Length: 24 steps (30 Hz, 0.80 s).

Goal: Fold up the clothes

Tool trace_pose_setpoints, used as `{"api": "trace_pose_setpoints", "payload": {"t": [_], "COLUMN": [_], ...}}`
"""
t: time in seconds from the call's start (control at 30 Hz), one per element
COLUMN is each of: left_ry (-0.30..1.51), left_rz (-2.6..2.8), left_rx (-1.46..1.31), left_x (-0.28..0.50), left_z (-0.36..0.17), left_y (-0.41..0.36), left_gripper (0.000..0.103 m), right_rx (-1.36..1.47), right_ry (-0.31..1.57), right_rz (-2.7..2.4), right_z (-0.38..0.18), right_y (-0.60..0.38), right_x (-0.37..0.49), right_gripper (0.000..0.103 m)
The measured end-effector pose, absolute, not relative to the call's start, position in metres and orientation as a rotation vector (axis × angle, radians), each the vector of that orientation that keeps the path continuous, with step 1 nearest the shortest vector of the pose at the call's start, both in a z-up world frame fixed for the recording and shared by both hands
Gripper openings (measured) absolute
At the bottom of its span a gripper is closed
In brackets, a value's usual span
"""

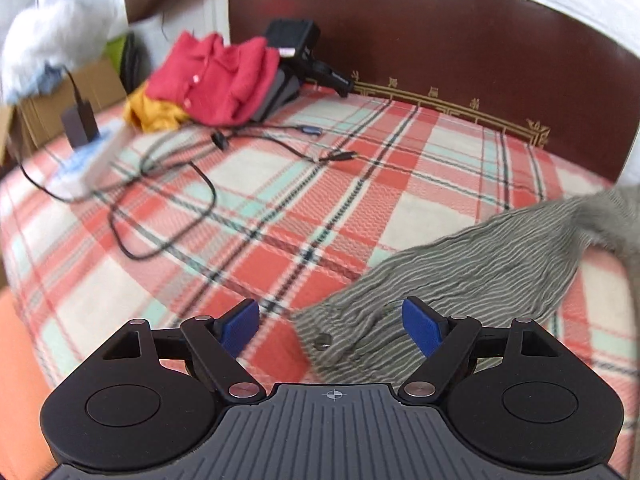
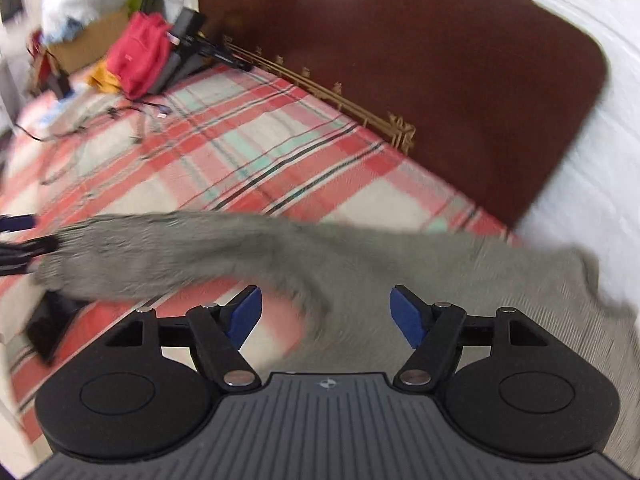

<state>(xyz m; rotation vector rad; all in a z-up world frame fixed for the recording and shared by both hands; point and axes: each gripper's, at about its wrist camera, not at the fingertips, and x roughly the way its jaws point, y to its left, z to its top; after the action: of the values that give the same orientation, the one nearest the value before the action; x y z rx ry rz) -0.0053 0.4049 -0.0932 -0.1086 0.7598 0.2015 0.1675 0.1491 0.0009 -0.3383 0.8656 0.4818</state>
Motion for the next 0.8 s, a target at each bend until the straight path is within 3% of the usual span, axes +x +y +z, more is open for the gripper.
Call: {"api": "trace_pose_setpoints", "payload": {"t": [0.27,0.43,0.53,0.6,0.8], "left_ry": [0.764,0.744,0.731,0.728,0.657], "left_rz": [0.152,0.136,0.119,0.082,0.084], "left_rx": [-0.129,-0.152,-0.147,-0.160,-0.153], "left_x": [-0.001,0.003,0.005,0.006,0.003], "left_z": [-0.112,-0.114,-0.113,-0.111,-0.087], "left_y": [0.404,0.406,0.404,0.403,0.395], "left_gripper": [0.086,0.079,0.058,0.018,0.016], "right_rx": [-0.299,-0.313,-0.270,-0.268,-0.210], "right_ry": [1.031,1.053,1.084,1.092,1.102], "right_rz": [0.272,0.237,0.247,0.279,0.424], "right_z": [-0.032,-0.045,-0.050,-0.052,-0.046], "right_y": [0.179,0.186,0.183,0.185,0.186], "right_x": [0.254,0.279,0.288,0.290,0.286], "right_gripper": [0.075,0.075,0.075,0.075,0.075]}}
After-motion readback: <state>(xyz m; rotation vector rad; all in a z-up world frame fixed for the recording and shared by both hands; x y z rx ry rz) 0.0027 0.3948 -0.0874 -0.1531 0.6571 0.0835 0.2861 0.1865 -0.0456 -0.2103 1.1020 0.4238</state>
